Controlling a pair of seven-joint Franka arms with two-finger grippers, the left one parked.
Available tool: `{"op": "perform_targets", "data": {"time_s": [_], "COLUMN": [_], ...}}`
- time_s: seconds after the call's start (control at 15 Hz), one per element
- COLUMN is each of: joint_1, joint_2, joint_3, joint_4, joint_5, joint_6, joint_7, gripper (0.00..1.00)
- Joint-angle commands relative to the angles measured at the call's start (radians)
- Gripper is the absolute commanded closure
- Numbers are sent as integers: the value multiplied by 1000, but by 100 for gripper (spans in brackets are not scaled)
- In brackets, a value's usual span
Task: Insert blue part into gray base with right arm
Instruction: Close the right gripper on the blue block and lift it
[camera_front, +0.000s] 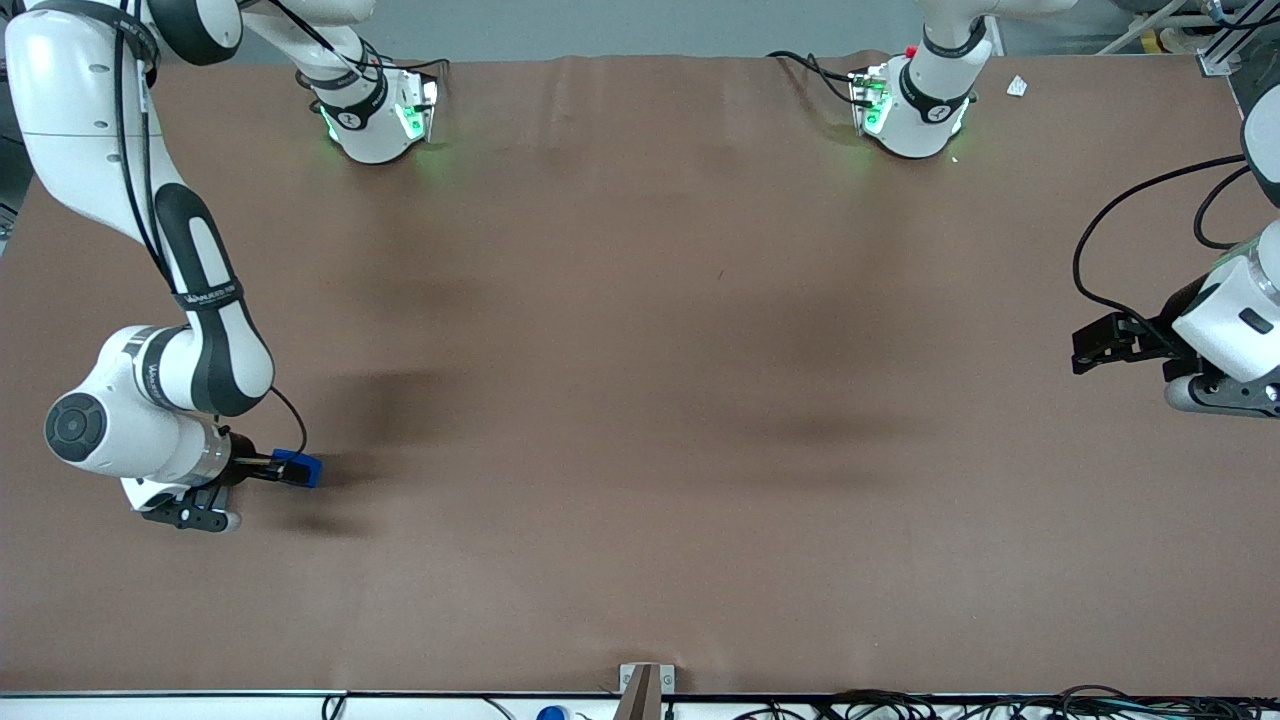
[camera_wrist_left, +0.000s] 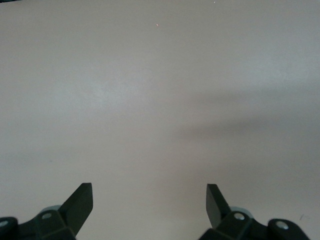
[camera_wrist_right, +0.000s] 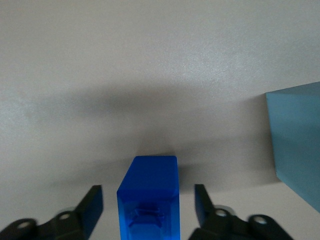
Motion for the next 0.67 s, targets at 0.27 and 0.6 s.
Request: {"op": "perform_targets", "data": {"time_s": [0.27,0.6], "joint_1": [-8,-34], "joint_2": [0,-20], "joint_3": [-2,-7], "joint_4": [-8,174], "joint_5": [11,1], "joint_6": [3,-291], "joint_7": [-2,-43], "gripper": [93,99]}}
